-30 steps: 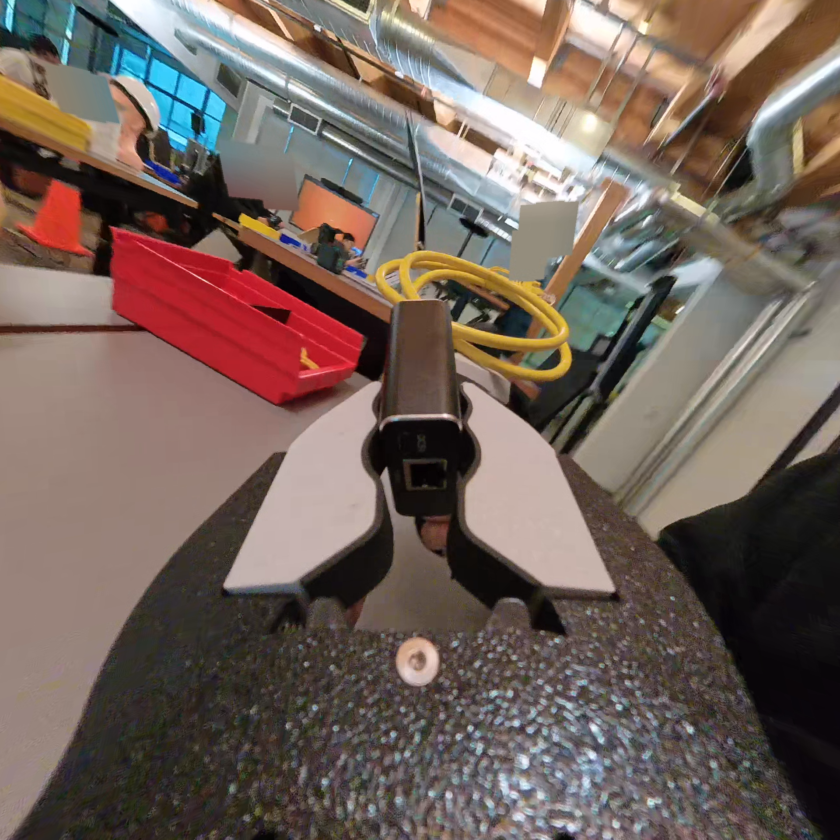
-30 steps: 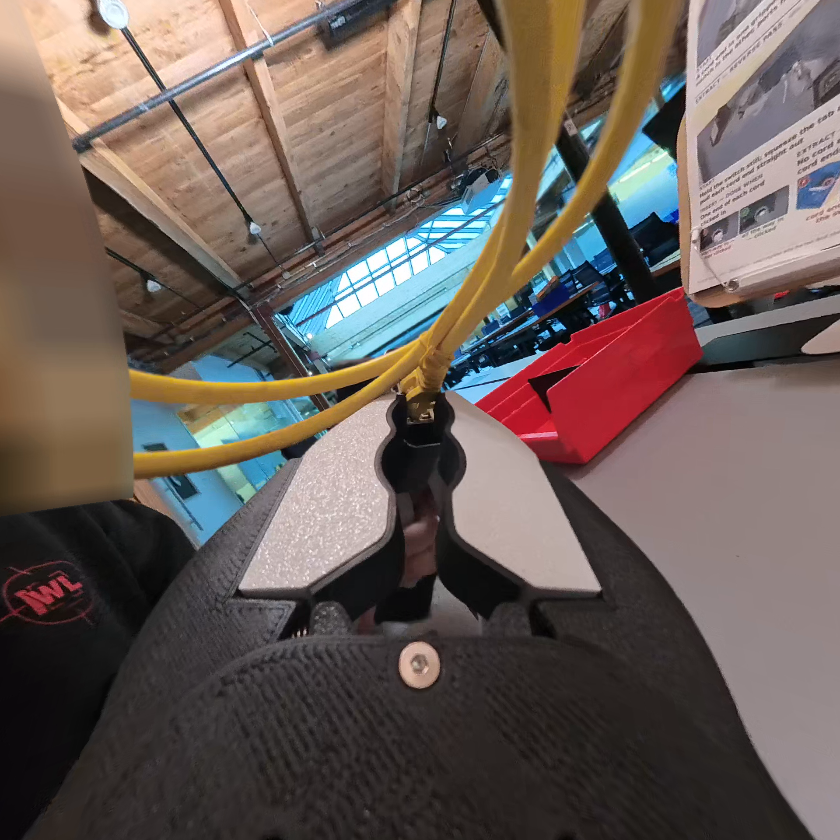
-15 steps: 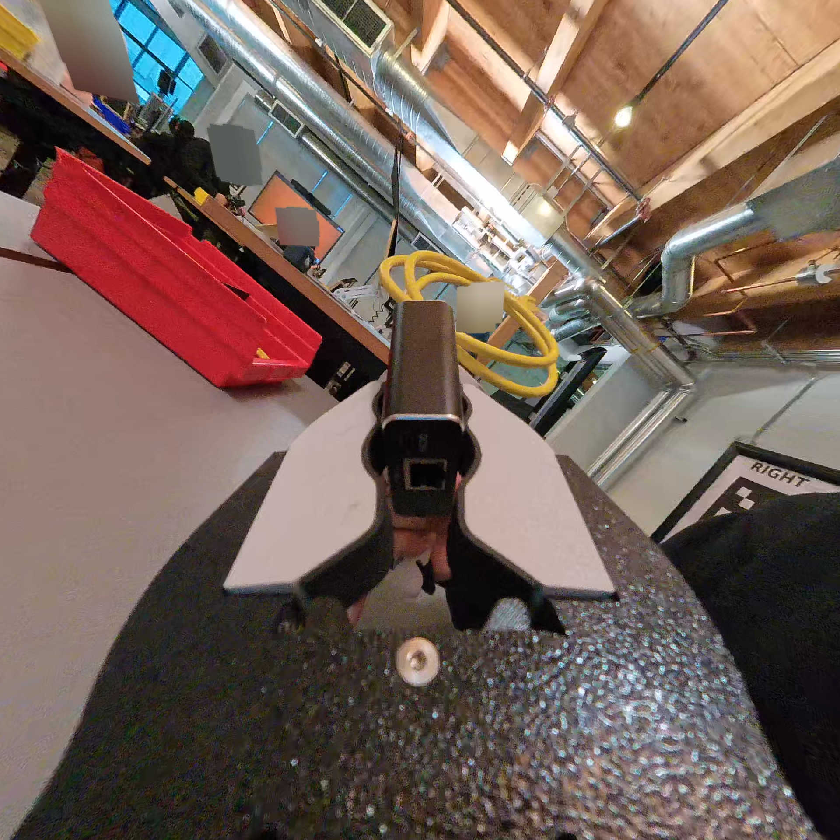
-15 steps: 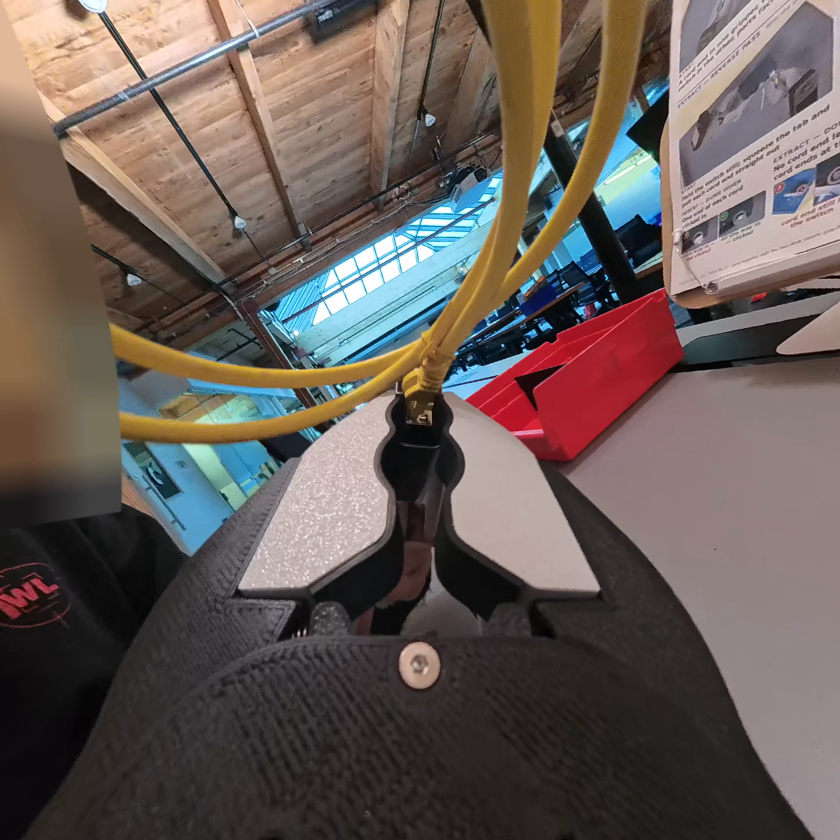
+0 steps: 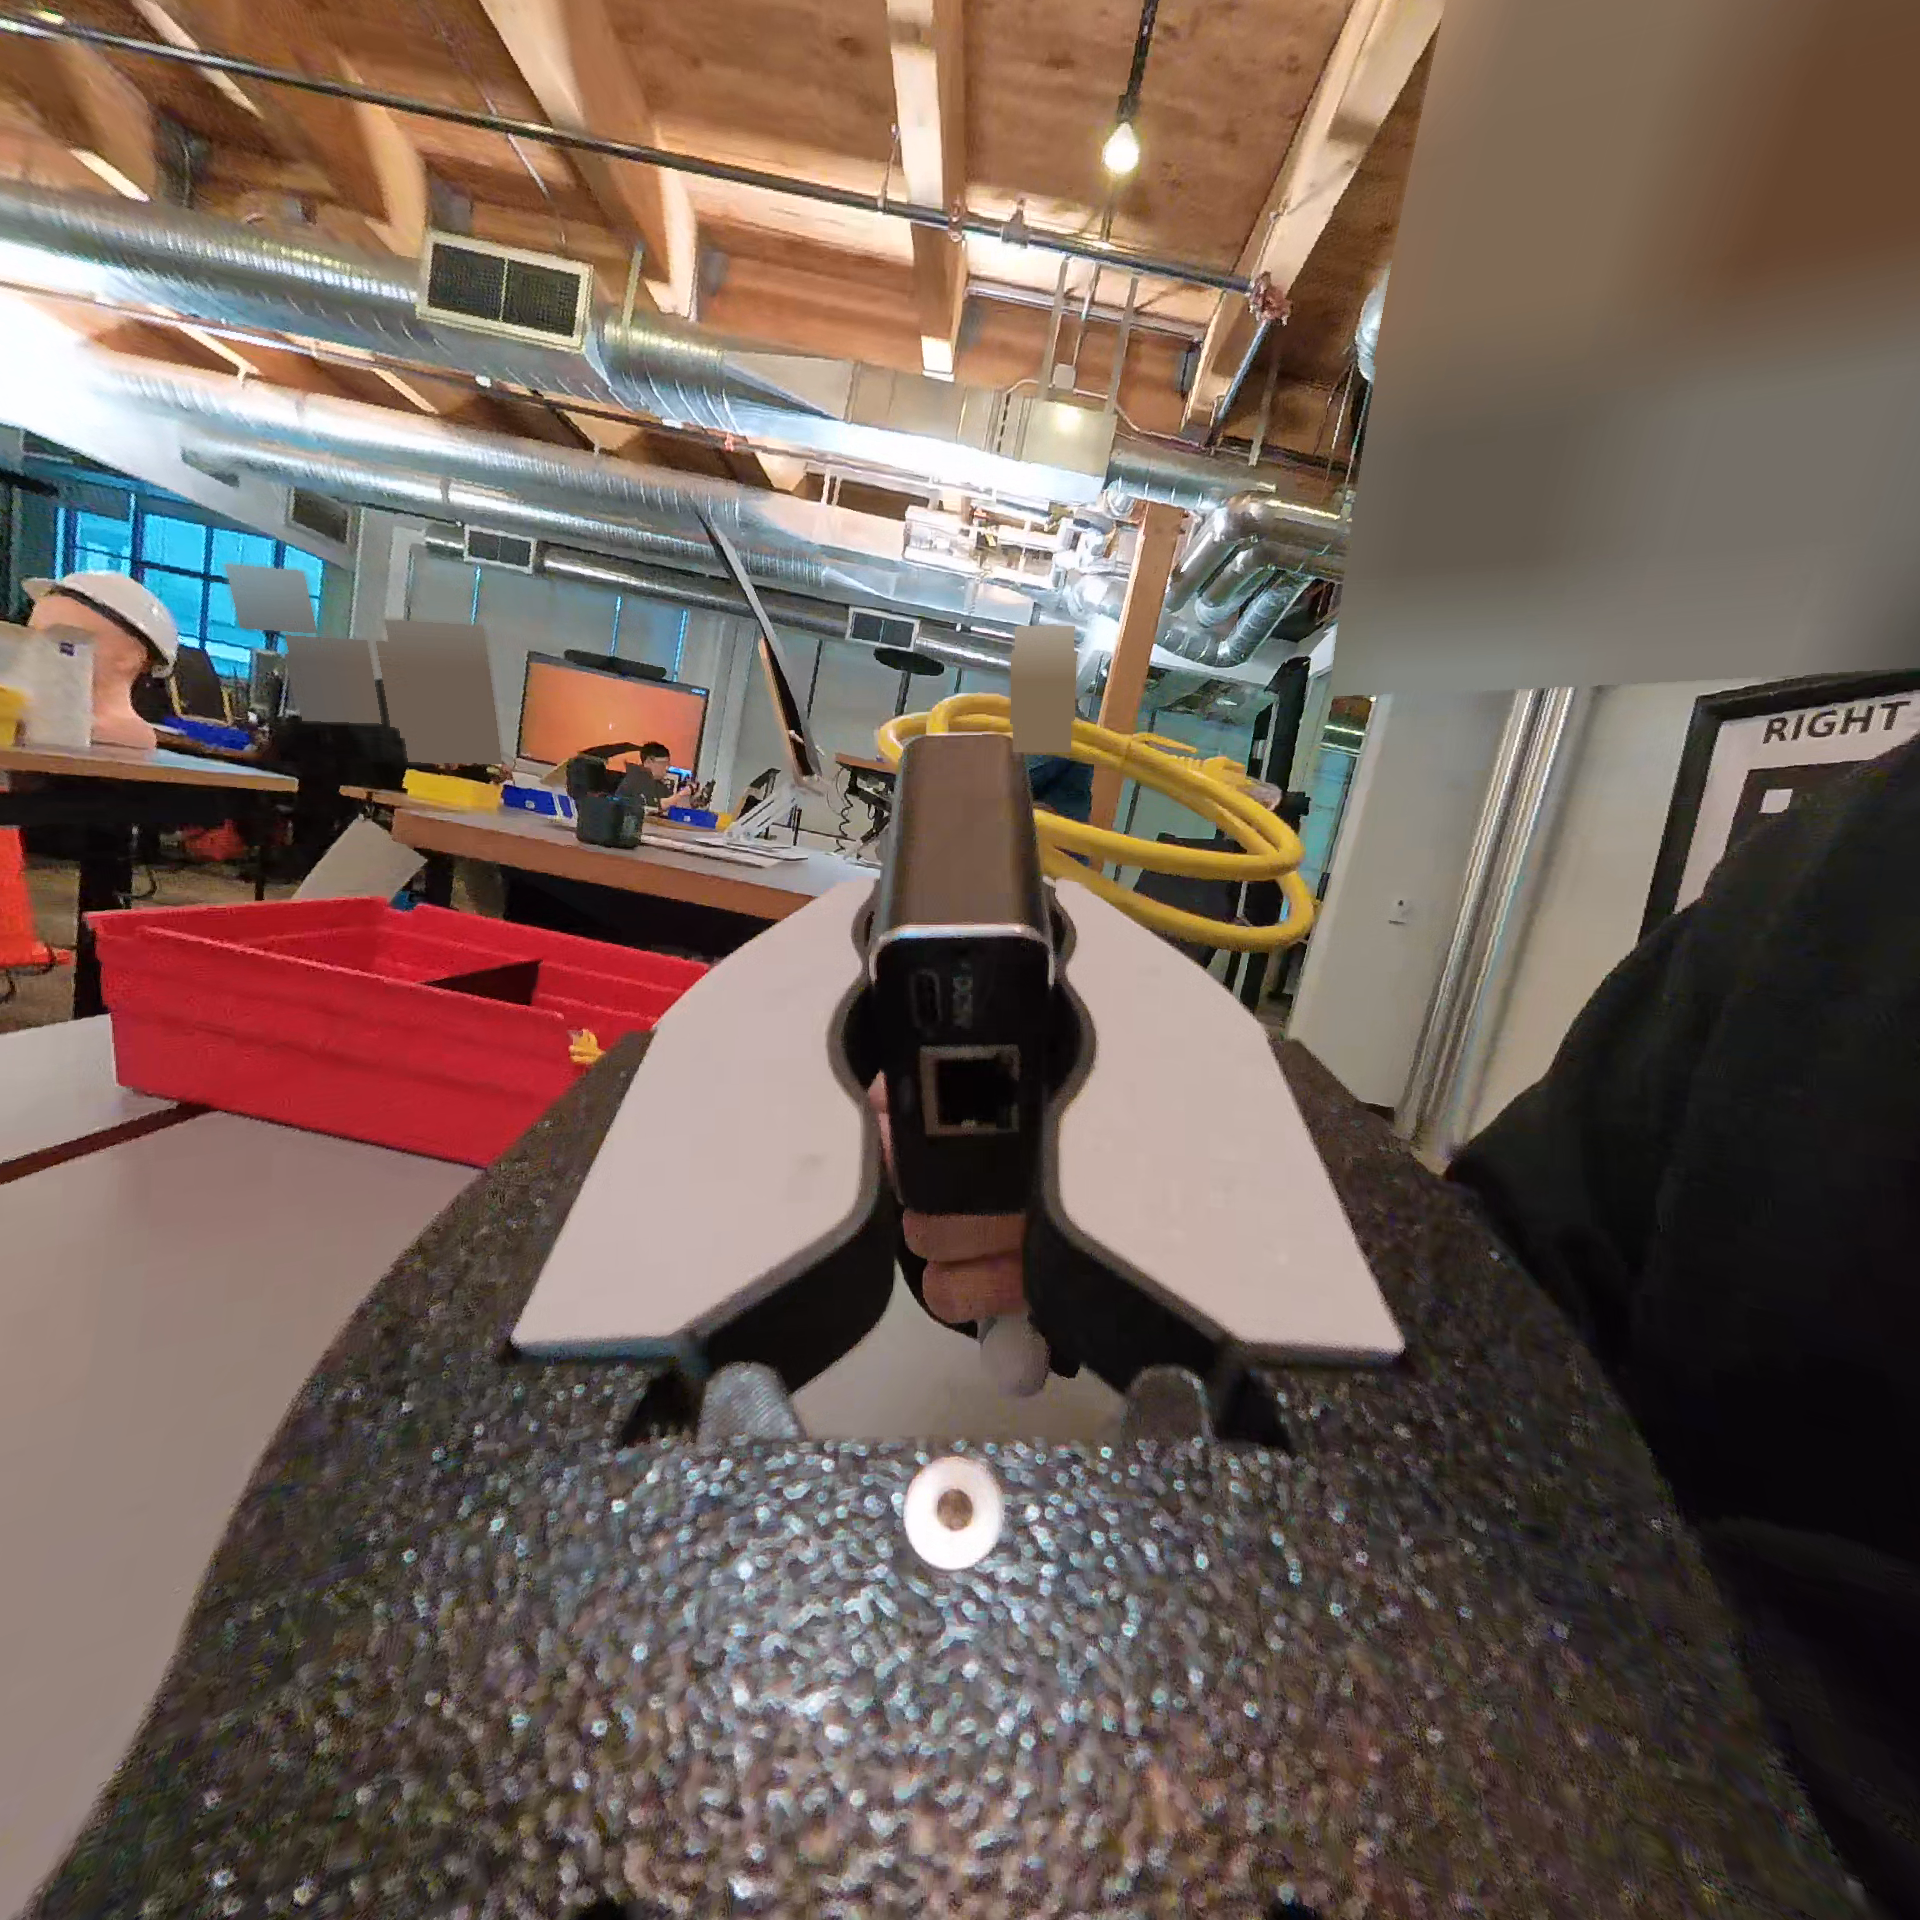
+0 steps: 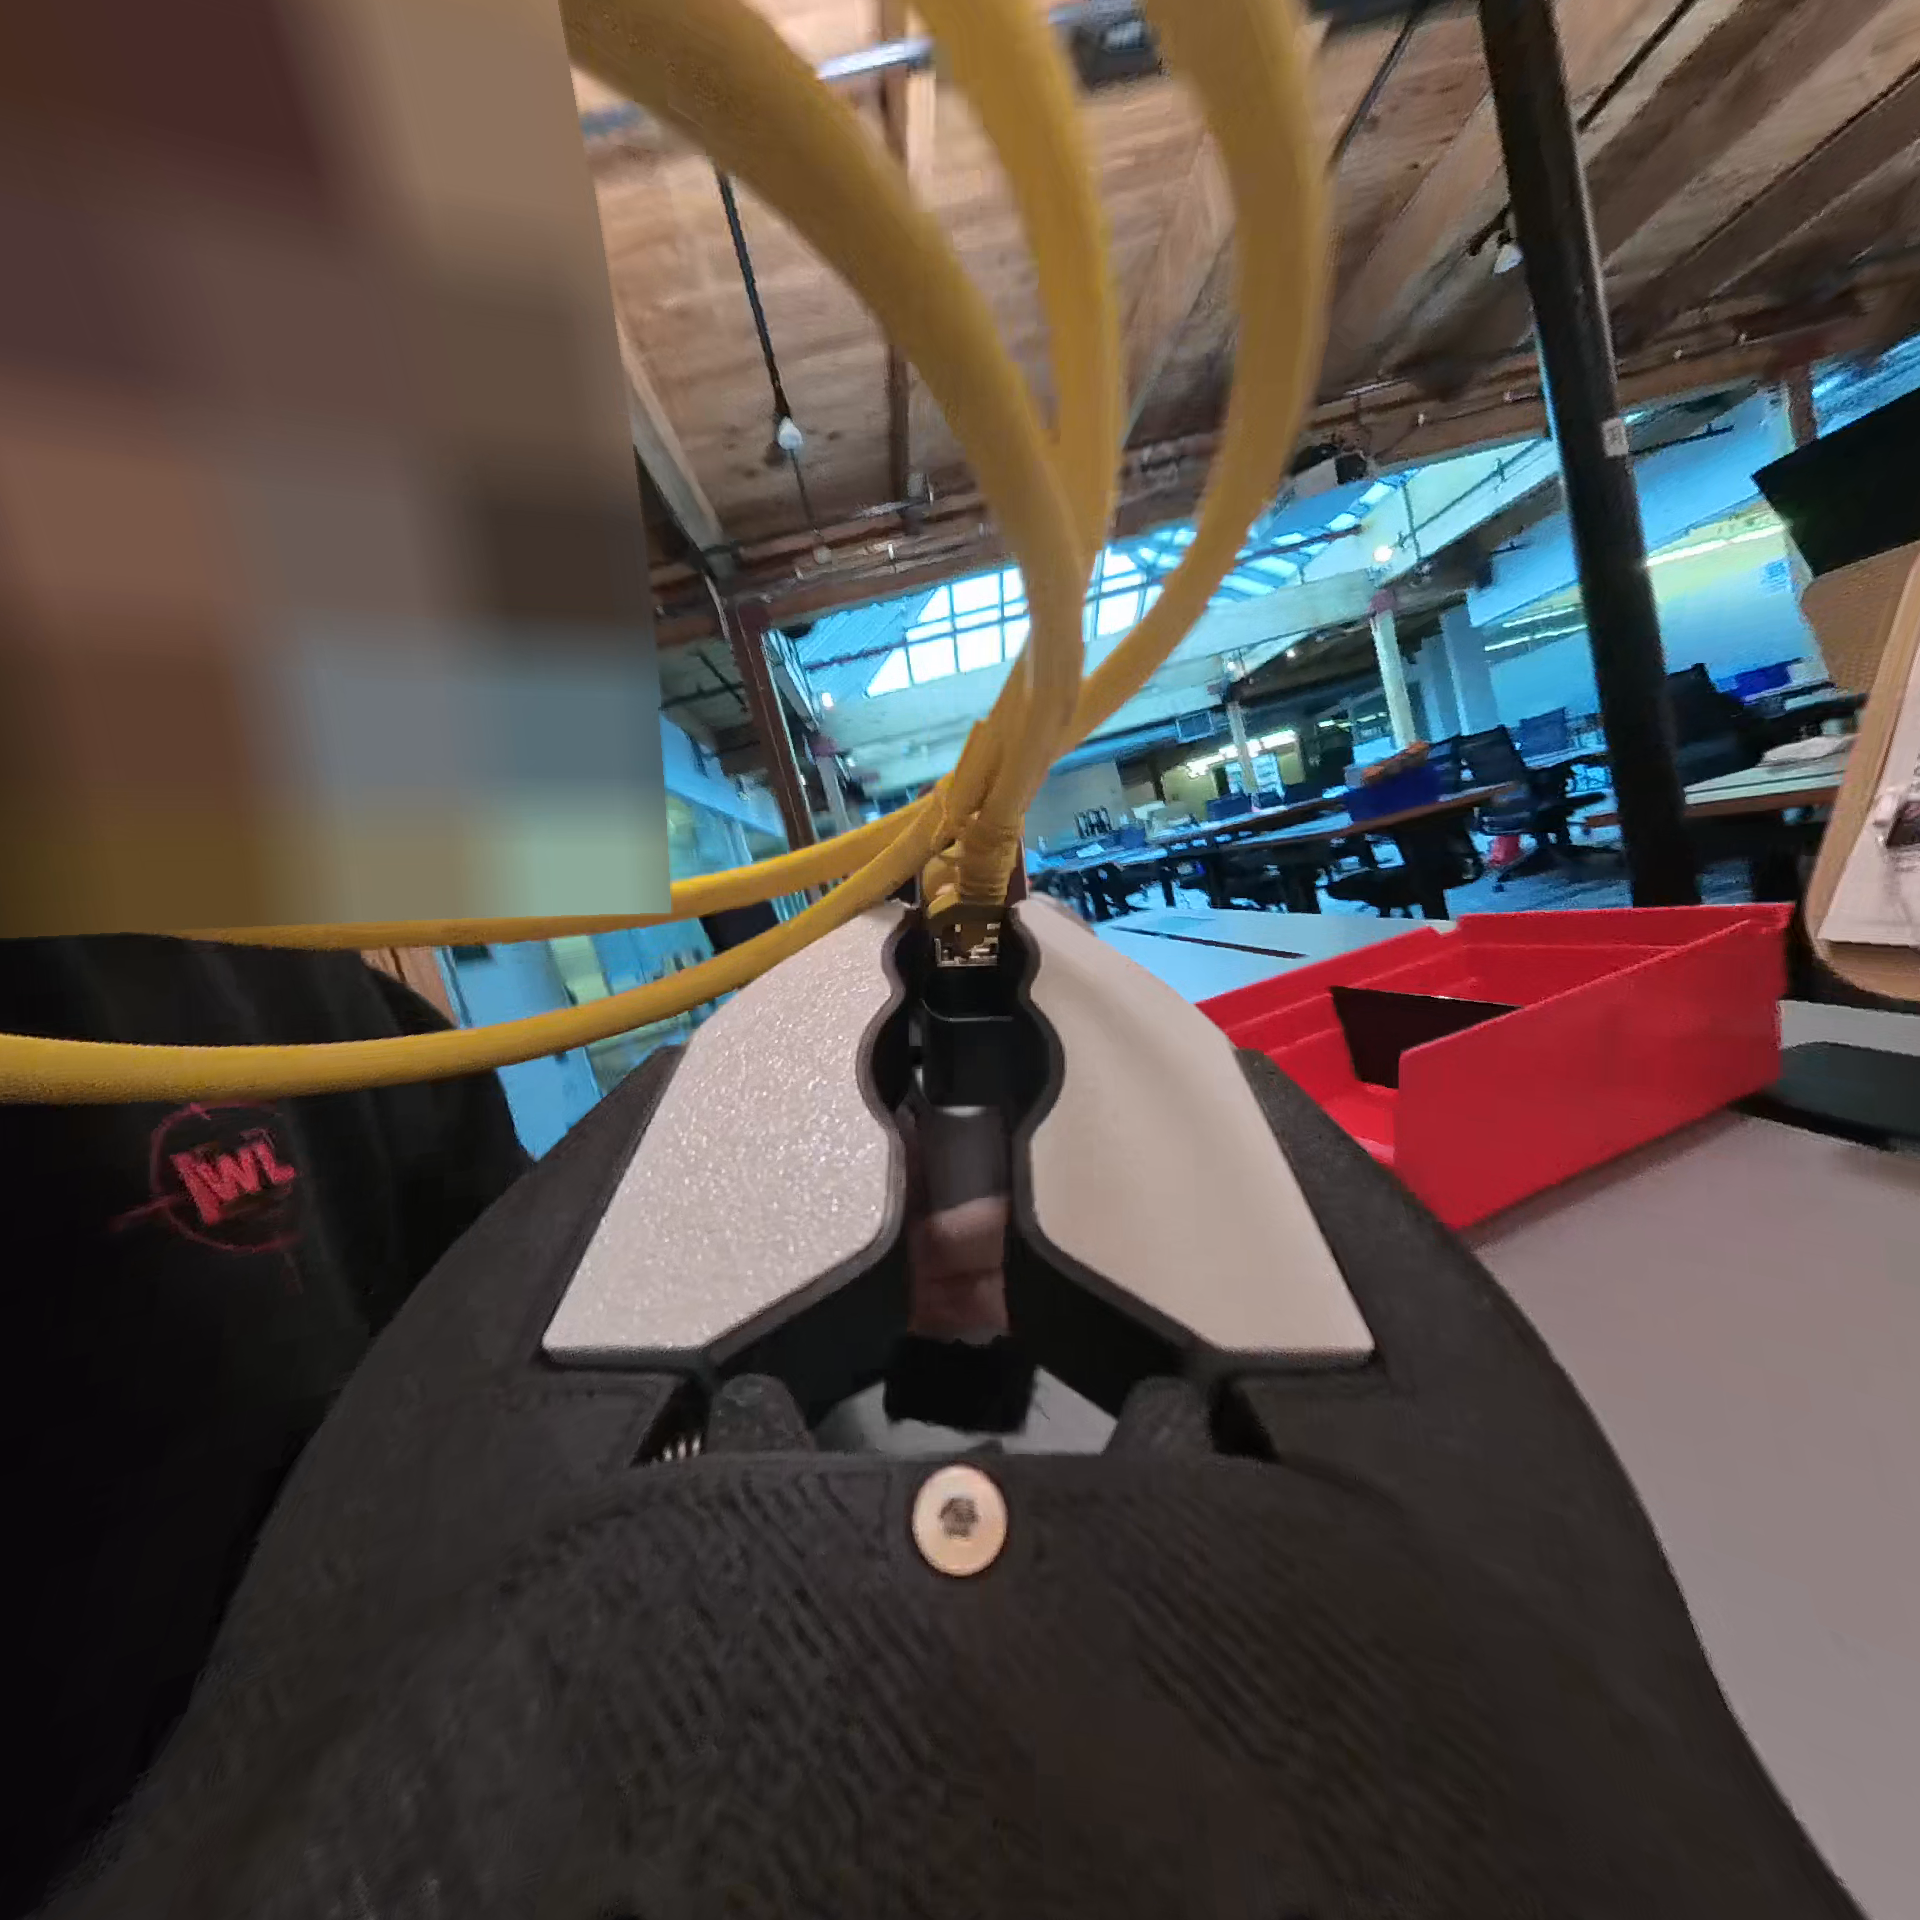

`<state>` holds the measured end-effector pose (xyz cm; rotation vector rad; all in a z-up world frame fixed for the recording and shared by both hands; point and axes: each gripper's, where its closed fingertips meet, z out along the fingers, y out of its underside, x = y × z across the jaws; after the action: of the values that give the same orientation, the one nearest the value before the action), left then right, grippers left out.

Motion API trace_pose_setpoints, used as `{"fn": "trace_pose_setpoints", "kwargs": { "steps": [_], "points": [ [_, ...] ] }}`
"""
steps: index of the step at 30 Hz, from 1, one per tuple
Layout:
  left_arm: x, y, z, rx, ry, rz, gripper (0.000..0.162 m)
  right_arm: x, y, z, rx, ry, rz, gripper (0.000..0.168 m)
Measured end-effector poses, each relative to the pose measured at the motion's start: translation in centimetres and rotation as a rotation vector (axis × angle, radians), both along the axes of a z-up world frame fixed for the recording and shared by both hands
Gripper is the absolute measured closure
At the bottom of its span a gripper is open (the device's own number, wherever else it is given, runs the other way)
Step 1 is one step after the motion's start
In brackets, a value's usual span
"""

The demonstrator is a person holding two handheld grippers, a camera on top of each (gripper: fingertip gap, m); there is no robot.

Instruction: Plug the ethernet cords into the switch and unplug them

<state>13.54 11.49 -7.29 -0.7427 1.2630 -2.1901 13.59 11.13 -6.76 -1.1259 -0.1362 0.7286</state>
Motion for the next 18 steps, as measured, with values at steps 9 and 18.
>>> {"fn": "trace_pose_setpoints", "kwargs": {
  "steps": [9, 18],
  "points": [
    [-2.1, -0.8, 1.6, 0.191, -0.178, 0.049, 0.135, -2.0, -0.2, 0.6, 0.041, -0.119, 0.0, 0.14],
    [-3.4, -1.0, 2.2, 0.261, -0.273, 0.048, 0.136, -3.1, -1.1, 1.1, 0.121, -0.372, -0.111, 0.149]
  ]
}}
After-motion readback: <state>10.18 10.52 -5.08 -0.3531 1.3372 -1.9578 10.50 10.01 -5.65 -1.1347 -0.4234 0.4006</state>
